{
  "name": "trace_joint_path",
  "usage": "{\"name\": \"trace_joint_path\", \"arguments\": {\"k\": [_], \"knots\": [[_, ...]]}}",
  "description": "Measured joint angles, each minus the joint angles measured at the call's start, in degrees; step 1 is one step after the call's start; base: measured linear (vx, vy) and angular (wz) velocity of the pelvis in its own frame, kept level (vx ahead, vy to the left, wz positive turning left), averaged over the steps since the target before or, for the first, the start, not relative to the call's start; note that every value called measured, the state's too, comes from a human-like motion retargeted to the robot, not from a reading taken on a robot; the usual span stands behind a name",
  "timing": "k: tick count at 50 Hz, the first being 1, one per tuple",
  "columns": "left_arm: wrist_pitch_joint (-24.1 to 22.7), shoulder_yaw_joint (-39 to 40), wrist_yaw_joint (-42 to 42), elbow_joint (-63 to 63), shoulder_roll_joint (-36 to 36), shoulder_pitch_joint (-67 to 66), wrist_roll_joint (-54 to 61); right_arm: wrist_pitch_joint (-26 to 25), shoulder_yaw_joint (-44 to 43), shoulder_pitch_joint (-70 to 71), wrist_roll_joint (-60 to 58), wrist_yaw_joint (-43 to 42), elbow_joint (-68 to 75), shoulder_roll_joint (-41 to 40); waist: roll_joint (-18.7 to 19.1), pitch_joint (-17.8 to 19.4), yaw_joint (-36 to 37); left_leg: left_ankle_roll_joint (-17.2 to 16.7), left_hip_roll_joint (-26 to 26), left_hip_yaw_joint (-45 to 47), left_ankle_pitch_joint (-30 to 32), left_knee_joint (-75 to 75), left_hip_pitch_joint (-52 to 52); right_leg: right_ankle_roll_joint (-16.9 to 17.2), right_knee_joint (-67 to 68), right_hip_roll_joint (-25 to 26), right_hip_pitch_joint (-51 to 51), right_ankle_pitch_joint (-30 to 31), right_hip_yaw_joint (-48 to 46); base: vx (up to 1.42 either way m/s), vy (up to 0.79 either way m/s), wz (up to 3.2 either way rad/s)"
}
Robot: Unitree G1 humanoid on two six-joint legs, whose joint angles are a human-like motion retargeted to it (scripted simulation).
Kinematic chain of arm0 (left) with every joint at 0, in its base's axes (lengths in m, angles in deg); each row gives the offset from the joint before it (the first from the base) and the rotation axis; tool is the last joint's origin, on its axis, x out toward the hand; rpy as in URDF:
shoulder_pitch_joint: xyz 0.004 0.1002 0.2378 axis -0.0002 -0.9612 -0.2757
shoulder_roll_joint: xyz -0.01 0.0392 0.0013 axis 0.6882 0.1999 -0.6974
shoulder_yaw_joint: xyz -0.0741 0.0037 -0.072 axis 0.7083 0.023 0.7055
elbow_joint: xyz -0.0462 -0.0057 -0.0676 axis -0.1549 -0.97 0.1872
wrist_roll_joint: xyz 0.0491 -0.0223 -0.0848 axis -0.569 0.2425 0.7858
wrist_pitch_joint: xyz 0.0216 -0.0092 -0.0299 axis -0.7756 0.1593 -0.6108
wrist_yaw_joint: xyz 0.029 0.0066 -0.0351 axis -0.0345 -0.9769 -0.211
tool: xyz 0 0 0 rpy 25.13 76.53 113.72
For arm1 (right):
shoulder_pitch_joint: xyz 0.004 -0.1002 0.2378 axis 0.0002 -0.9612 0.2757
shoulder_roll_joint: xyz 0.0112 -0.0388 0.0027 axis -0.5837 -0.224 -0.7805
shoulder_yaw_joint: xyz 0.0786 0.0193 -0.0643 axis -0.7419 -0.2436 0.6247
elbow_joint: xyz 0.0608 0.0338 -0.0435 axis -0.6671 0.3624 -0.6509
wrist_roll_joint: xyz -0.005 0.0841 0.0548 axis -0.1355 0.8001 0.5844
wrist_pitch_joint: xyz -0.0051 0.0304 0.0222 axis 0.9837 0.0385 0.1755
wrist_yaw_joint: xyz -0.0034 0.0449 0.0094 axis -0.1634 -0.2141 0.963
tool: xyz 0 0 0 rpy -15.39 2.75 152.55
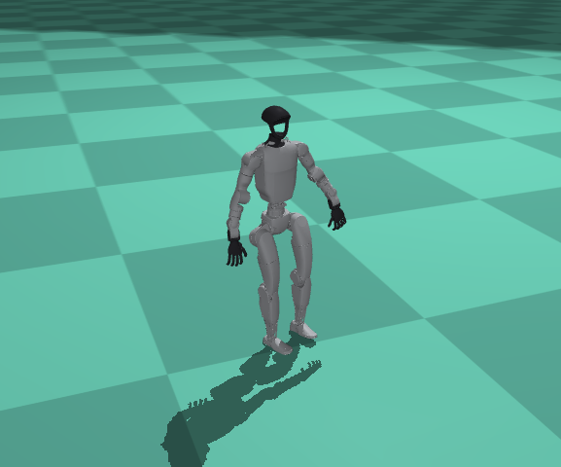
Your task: Kungfu
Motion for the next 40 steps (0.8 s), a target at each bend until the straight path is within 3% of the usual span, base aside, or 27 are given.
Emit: {"name": "trace_joint_path", "arguments": {"k": [2,4,8,10,12,13,15,17,21,28,34,37,40], "knots": [[-0.2,1.4,0.8,-1.0,-1.6,-1.7,0.0,-1.7,0.9,0.5,-8.1,-8.2,0.5,-0.4,-0.3,0.0,0.8,1.9,-0.8,-1.2,3.8,0.0,0.5,0.2,-0.1,-0.5,0.4,0.4,0.1,0.14,0.06,-0.59],[0.7,4.7,5.0,-2.4,-3.7,-3.7,2.3,-1.9,-0.1,0.1,-6.9,-11.3,0.8,-1.4,-0.4,-0.3,1.7,3.5,-0.3,0.4,6.8,-0.8,1.3,0.1,0.0,-0.5,0.6,0.8,0.6,0.18,0.08,-0.63],[2.3,7.8,12.0,-4.1,-5.9,-5.8,8.4,-1.4,-3.9,-0.5,11.8,-3.8,2.1,-3.8,-0.3,-0.5,1.2,6.5,0.2,1.8,6.1,-1.9,2.6,1.1,2.4,-0.5,0.0,0.6,0.4,0.09,0.05,-0.09],[2.8,7.6,12.1,-4.4,-6.0,-6.0,8.9,-1.2,-6.1,-0.8,21.8,1.6,2.3,-4.8,-0.4,-0.9,1.3,8.1,0.1,2.2,5.6,-2.5,2.6,4.5,5.9,-0.3,-2.1,1.0,0.2,0.06,0.05,-0.11],[3.3,7.8,11.8,-4.3,-6.0,-5.8,7.4,-0.8,-7.7,-0.6,28.6,4.2,2.7,-5.5,-0.4,-1.2,1.5,8.2,1.1,2.8,4.7,-2.0,1.6,11.1,12.9,1.8,-6.7,4.9,-0.3,0.02,-0.32,-0.3],[3.6,8.2,11.7,-4.2,-5.8,-5.2,6.8,-0.9,-8.4,0.3,30.9,4.7,3.0,-5.8,-0.4,-1.0,1.5,5.9,4.3,2.3,3.4,0.1,0.1,11.1,17.8,5.7,-10.2,7.9,-3.8,-0.16,-1.06,-0.37],[3.7,8.5,11.5,-3.9,-6.4,-4.4,7.2,-1.0,-9.6,1.6,33.3,4.6,3.1,-5.4,0.7,-0.4,2.2,3.0,7.8,3.4,3.0,2.1,-2.4,11.1,27.9,8.2,-18.8,12.1,-14.1,-0.43,-1.15,-0.59],[4.2,9.1,11.3,-4.2,-6.9,-4.1,8.5,-1.0,-10.4,1.8,33.7,4.1,3.0,-5.2,2.1,-1.0,3.2,3.9,8.2,5.5,4.0,2.2,-4.0,11.1,37.9,4.2,-26.9,14.3,-25.2,-0.46,-0.18,-0.74],[5.6,11.1,12.3,-5.0,-8.4,-4.0,10.9,-1.2,-12.4,0.8,33.7,2.3,3.4,-6.1,5.5,-2.7,2.5,7.2,8.2,4.6,5.7,-0.6,-5.4,11.1,61.7,-3.9,-39.1,7.2,-34.6,-0.01,0.43,-0.1],[4.3,11.8,11.0,-4.7,-9.2,-5.2,14.8,-0.3,-13.0,-0.6,36.0,3.3,4.1,-8.0,9.7,-4.2,-0.3,8.0,9.6,0.8,6.1,-1.6,-6.5,11.1,83.5,-4.4,-51.3,-3.9,-38.1,0.15,0.1,0.28],[5.1,12.7,10.5,-6.2,-10.1,-5.2,15.1,-0.2,-12.7,-0.4,35.1,2.4,3.3,-8.6,8.9,-3.1,-0.7,8.0,9.0,1.3,3.5,1.1,-5.6,11.1,80.7,-2.6,-50.6,-3.9,-35.2,0.09,-0.02,-0.04],[4.4,15.7,10.2,-6.5,-11.5,-5.8,16.8,0.5,-13.5,-0.4,34.2,0.5,1.3,-8.9,7.6,-2.8,-1.4,6.5,8.6,2.0,1.7,4.3,-6.3,11.1,71.9,-0.8,-47.0,-1.6,-31.7,0.11,-0.13,0.03],[5.4,23.5,9.4,-6.8,-15.3,-5.6,23.6,2.9,-15.3,-1.4,34.3,-1.9,-2.9,-9.2,6.6,-1.3,-1.3,5.7,7.3,2.9,0.5,6.1,-5.0,11.1,58.1,2.6,-38.2,2.4,-25.7,0.22,-0.05,-0.01]]}}
